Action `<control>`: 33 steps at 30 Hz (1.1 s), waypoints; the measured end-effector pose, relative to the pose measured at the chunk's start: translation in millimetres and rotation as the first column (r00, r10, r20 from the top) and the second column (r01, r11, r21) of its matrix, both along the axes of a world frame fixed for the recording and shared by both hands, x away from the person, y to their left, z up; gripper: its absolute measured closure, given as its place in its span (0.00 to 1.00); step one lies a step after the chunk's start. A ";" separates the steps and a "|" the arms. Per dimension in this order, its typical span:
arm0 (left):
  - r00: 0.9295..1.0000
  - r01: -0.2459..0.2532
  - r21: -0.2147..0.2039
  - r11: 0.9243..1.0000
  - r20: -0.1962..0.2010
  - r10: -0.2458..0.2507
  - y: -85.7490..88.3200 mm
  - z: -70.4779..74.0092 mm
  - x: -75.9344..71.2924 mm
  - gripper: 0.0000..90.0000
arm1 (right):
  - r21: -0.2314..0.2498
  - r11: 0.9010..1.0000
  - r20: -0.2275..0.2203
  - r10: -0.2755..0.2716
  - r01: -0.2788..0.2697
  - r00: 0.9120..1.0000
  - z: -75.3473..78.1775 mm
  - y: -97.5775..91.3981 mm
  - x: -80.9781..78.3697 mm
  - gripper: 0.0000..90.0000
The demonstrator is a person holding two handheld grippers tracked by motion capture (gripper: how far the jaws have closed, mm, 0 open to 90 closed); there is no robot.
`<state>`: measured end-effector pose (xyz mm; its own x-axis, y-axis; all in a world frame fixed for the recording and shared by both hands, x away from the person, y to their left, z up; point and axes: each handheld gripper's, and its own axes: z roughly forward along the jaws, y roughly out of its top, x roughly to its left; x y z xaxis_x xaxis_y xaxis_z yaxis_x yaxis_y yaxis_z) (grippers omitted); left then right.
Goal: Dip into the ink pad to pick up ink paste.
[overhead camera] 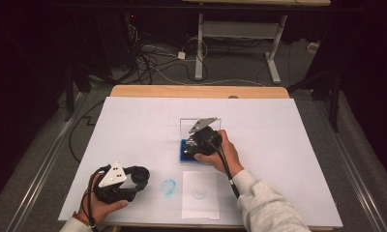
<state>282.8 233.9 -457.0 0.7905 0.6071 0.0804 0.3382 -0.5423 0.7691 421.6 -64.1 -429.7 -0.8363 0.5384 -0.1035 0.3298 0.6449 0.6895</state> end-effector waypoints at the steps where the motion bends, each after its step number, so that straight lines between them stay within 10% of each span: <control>1: 1.000 -0.001 -0.001 1.000 0.000 0.001 0.3 -0.2 0.3 0.41 | 0.000 1.000 -0.003 -0.002 0.002 1.000 0.0 0.0 -0.2 0.63; 33: 1.000 0.003 -0.002 1.000 -0.005 -0.003 -1.2 -0.6 1.5 0.41 | -0.090 0.995 0.012 -0.039 0.040 0.999 2.9 12.3 -0.4 0.63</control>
